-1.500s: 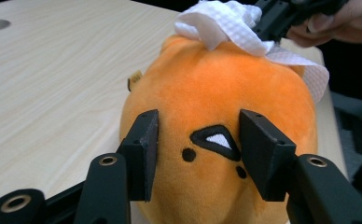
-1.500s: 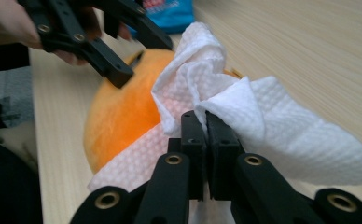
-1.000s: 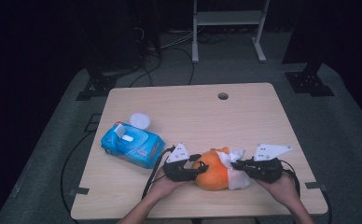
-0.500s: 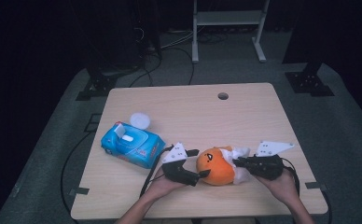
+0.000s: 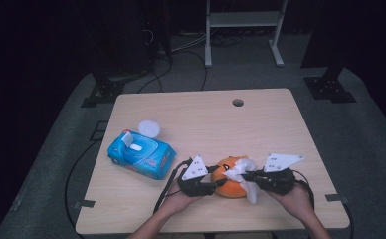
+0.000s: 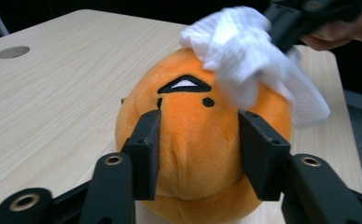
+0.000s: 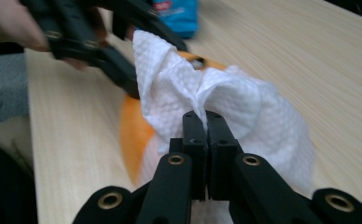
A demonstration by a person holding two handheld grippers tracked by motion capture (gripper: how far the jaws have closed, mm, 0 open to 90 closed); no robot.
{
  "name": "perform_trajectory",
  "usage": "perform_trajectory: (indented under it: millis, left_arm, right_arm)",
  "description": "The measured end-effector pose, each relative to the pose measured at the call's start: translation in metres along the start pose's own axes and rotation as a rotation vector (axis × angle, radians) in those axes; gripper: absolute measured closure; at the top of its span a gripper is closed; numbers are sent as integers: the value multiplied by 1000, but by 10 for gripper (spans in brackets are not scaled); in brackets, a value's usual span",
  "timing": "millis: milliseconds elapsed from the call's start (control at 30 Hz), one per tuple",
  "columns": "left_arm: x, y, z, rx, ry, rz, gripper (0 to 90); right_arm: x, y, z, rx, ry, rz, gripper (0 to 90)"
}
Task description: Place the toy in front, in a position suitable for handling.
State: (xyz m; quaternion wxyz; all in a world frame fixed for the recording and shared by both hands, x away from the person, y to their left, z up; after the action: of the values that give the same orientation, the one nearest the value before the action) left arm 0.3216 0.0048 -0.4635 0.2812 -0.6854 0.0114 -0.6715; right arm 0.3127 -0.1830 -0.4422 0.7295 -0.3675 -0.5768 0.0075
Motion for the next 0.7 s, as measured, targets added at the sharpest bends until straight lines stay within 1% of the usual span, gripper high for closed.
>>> perform_trajectory:
  millis: [33,67,100,133,167,200,233,267,300,333,367,400,433,467,533,567,633,667,700]
  left_arm:
    - [1,0,-1,-12,-5,-22,425]
    - [1,0,-1,-4,-5,-29,346]
    - [1,1,-1,8,-6,-29,284]
    - [0,2,0,6,-18,-22,217]
    - [-1,4,1,1,-30,-17,191]
    - [-4,6,1,-12,-45,-7,193]
    - [-4,8,1,-23,-48,-6,249]
    - [-5,8,0,-19,-41,2,310]
    - [-4,8,0,-13,-31,6,350]
    - [-3,7,-1,-16,-25,5,406]
    - [-2,6,-2,-12,-14,6,451]
    - [0,5,-3,-4,-9,3,482]
    - [3,5,-5,-8,-11,-4,510]
    - [5,4,-7,-9,-2,-10,528]
    - [9,1,-9,-1,26,-6,557]
    - [9,0,-8,-1,25,-1,564]
    - [9,-5,-4,-8,10,-5,570]
    - [10,-10,1,-7,2,-9,572]
    - [10,-12,3,-9,-9,-15,572]
  right_arm:
    - [-3,-2,-4,-4,18,2,876]
    - [-7,-4,-9,-5,45,0,875]
    - [-8,-5,-10,-10,51,-1,875]
    - [-10,-6,-11,-12,56,0,875]
    - [-10,-6,-11,-10,57,-2,875]
    - [-9,-6,-11,-9,57,-2,875]
    - [-8,-5,-10,-4,56,-3,875]
    - [-6,-5,-9,-4,53,-7,875]
    - [-4,-6,-6,-7,45,-15,875]
    - [-1,-6,-3,-4,33,-31,875]
    - [3,-6,3,13,20,-48,876]
    - [8,-6,10,25,9,-61,876]
    - [12,-4,18,39,-11,-75,876]
    - [16,0,25,52,-30,-77,876]
    - [19,9,35,51,-73,-51,876]
    - [18,13,36,47,-82,-37,876]
    - [16,11,30,57,-56,-47,876]
    - [16,9,27,48,-49,-45,877]
    - [13,5,21,28,-38,-43,876]
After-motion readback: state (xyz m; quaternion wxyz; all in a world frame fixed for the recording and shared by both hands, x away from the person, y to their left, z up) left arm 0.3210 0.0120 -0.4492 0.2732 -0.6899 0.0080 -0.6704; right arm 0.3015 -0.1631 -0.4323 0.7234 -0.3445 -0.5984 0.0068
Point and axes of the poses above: each handheld gripper's, and its own axes: y roughly forward along the jaws, x roughly out of its top, z roughly to its left, the point moved 6 cm from there along y, roughly forward along the jaws, and after that the axes turned 4 degrees about y, right-handed, at the moved point
